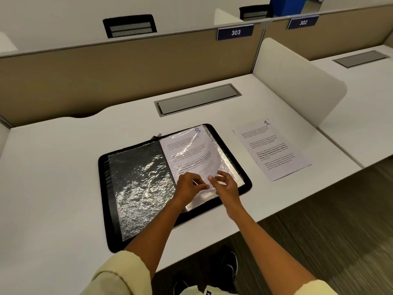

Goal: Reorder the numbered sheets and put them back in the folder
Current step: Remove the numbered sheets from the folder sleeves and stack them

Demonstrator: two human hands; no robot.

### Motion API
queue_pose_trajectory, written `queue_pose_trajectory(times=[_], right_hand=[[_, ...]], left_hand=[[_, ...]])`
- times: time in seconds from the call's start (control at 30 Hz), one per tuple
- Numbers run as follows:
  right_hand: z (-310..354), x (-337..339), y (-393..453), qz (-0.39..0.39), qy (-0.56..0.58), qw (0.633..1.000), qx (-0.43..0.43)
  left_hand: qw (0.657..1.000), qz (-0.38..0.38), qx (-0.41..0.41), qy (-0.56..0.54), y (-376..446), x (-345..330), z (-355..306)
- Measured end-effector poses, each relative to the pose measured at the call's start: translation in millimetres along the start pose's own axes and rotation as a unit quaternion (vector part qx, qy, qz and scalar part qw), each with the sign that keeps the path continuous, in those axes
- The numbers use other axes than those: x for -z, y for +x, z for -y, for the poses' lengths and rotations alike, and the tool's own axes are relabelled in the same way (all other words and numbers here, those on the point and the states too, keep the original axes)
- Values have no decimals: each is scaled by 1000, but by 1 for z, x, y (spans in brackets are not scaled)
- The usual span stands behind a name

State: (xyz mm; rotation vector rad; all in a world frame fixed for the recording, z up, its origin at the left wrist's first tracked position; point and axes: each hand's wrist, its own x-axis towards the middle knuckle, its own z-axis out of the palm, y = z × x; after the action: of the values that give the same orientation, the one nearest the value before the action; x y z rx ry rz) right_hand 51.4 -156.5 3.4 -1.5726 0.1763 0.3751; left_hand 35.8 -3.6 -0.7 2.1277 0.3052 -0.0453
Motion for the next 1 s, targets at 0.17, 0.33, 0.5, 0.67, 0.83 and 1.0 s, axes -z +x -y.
queue_pose_trajectory(times=[0.17,0.33,0.5,0.67,0.83,1.0], right_hand=[[-3,5,5,-68,-43,997,14],[-5,7,2,-124,-78,989,7],[-2,1,-10,-177,-85,980,6],[-9,-13,-17,-153,-55,986,-28],[-15,-26,-14,-152,7,985,-84],[-8,-27,-15,-148,0,984,-100]], left_hand=[[1000,4,-8,-4,3,4,-1],[1000,-22,-5,1,3,5,2],[999,-26,-34,13,1,2,-2],[998,-27,-52,23,3,-1,-3],[998,-22,-47,25,5,-3,-1],[998,-21,-52,30,4,-1,-1]])
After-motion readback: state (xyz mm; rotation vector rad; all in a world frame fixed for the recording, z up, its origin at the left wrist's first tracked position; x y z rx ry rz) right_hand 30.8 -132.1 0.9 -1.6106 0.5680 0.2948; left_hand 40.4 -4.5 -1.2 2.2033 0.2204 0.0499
